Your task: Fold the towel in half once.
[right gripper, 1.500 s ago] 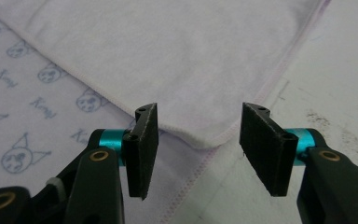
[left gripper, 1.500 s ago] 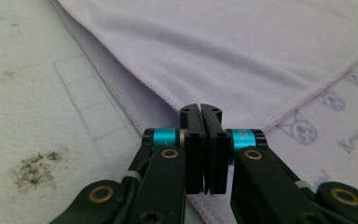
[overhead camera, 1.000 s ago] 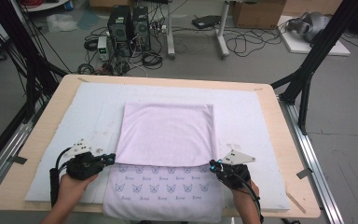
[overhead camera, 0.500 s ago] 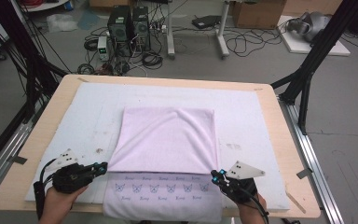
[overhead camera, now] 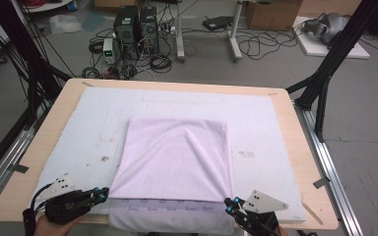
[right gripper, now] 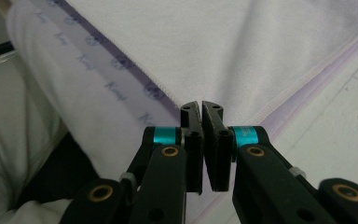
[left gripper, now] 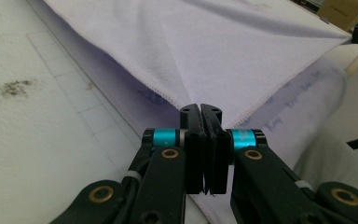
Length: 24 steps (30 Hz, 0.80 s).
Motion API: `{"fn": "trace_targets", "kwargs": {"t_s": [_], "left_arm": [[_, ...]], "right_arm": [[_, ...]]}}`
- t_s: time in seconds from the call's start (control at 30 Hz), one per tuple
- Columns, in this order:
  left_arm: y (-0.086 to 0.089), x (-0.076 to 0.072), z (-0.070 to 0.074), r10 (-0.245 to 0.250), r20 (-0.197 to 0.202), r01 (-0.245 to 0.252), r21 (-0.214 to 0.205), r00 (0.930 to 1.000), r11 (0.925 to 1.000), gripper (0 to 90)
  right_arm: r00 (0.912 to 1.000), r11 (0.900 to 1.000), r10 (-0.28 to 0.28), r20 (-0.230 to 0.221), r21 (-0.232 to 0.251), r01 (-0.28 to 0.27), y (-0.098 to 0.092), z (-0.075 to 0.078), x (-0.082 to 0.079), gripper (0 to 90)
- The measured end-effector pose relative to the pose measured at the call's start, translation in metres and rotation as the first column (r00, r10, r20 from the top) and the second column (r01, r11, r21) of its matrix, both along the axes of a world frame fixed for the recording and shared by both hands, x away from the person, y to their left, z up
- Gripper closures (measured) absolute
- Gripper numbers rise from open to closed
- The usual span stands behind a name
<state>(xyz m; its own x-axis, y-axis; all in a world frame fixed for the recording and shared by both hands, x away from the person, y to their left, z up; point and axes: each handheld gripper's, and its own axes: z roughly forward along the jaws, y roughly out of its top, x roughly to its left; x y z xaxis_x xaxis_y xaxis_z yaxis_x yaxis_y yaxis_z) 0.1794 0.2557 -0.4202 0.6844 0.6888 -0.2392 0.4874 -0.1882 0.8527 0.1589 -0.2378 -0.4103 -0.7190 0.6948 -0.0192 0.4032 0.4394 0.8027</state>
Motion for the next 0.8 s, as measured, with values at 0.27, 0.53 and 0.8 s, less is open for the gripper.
{"fn": "trace_targets", "kwargs": {"t_s": [0.27, 0.53, 0.8], "left_arm": [[0.000, -0.013, -0.005, -0.041, -0.038, 0.042, 0.022, 0.9984, 0.9989, 87.1], [0.008, 0.026, -0.003, 0.068, -0.029, -0.068, -0.017, 0.9973, 0.9975, 55.3], [0.010, 0.090, 0.003, 0.124, -0.013, -0.124, -0.077, 0.9923, 0.9893, 52.3]], "right_arm": [[0.9995, 0.9998, 0.012, -0.028, -0.017, -0.013, 0.000, -0.004, -0.020, 85.8], [0.9983, 0.9981, -0.056, -0.017, 0.024, 0.057, 0.000, -0.005, 0.015, 63.2], [0.9920, 0.9911, -0.126, -0.013, 0.042, 0.126, -0.001, -0.009, 0.090, 57.9]]}}
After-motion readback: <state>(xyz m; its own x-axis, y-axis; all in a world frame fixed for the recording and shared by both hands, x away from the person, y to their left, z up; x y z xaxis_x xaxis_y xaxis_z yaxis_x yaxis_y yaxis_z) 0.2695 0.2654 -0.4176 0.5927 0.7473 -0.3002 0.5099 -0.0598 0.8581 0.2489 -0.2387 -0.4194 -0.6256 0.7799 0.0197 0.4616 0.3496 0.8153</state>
